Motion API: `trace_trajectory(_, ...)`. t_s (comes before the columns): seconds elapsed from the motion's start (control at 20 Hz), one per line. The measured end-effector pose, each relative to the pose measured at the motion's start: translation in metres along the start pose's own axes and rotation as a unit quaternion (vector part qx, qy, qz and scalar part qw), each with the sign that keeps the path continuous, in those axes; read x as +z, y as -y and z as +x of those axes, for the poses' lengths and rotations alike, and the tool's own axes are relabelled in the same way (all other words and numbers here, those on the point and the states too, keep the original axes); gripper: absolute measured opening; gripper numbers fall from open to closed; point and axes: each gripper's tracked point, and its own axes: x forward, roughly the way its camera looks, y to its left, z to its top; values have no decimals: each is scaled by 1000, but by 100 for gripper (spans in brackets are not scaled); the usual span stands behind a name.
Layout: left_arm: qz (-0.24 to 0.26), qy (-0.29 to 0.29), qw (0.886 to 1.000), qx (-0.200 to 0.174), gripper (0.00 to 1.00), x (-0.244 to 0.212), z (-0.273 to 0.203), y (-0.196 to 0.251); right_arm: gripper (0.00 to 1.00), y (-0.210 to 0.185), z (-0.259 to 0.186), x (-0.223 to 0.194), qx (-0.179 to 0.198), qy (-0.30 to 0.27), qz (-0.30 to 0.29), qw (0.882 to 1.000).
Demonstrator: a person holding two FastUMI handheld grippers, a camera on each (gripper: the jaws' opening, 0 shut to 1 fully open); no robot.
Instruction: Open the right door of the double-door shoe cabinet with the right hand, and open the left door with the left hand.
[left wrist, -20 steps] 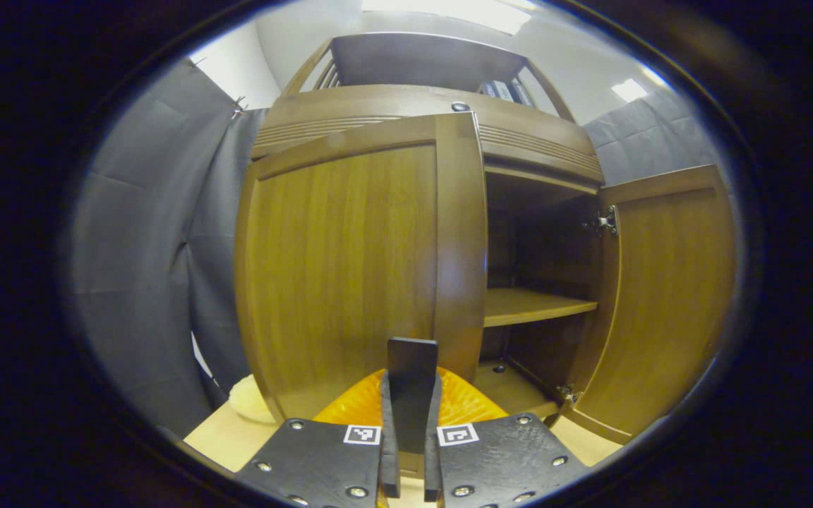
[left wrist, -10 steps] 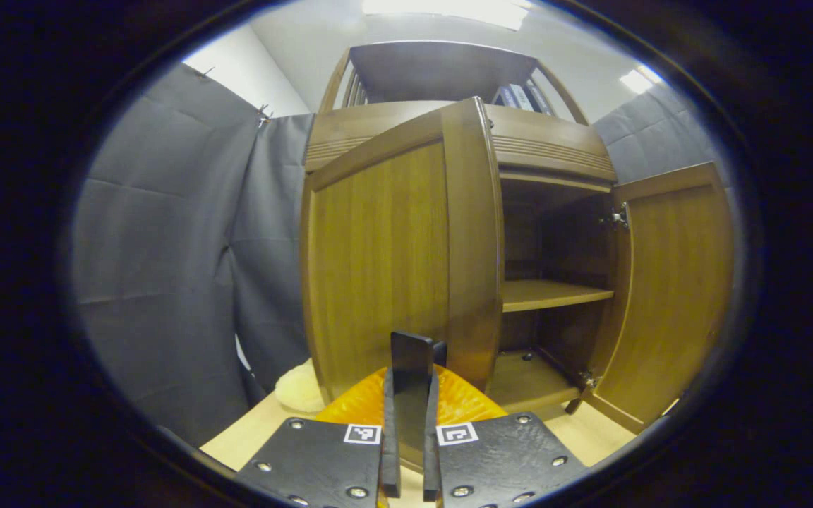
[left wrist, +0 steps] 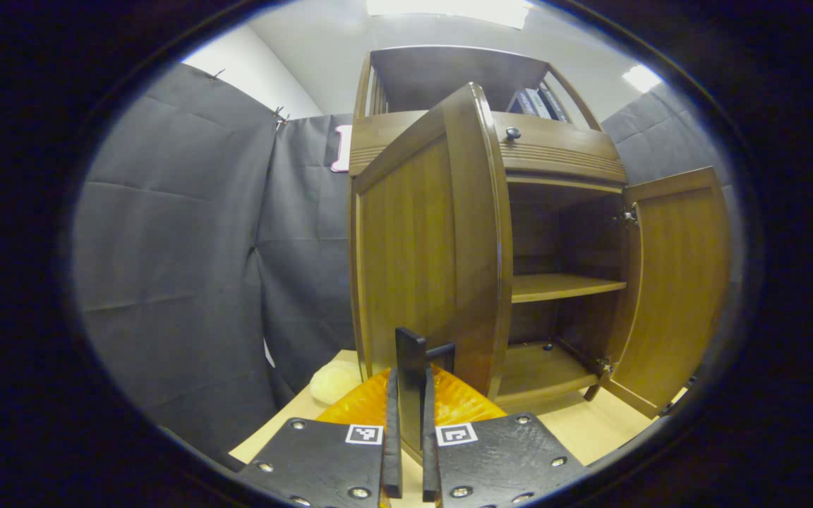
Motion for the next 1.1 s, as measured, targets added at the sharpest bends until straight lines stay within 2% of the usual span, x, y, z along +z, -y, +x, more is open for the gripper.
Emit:
trace_trajectory(0.1,-1,-2,1000,-8,16,-2,-3,-6,97,-19,6,2,13,5,7,1000)
trace_trajectory(0.2,1,-2,1000,-8,15,-3,-5,-14,98,-30,11,-2,9,-4,6,1000)
trace_trajectory(0.25,2,-4,1000,-8,15,-5,-7,-20,93,-38,13,-1,11,-3,11,1000)
trace_trajectory(0.3,1,-8,1000,-10,15,-8,-8,-25,98,-47,15,2,14,0,16,1000)
trace_trajectory(0.55,2,-20,1000,-16,15,-23,-9,-62,98,-86,28,-1,21,-5,10,1000)
trace_trajectory(0.6,9,-16,1000,-12,10,-21,-11,-72,98,-92,29,0,22,-3,7,1000)
trace_trajectory(0.65,10,-15,1000,-11,10,-23,-12,-81,98,-99,34,2,24,-1,4,1000)
trace_trajectory(0.8,-2,-13,1000,-12,15,-26,-15,-101,98,-116,45,1,28,-4,0,1000)
trace_trajectory(1.0,-17,-10,1000,1,15,-29,-16,-139,98,-138,54,4,32,-4,4,999)
trace_trajectory(1.1,-26,-11,1000,-9,14,-30,-18,-148,98,-148,59,0,34,-4,3,999)
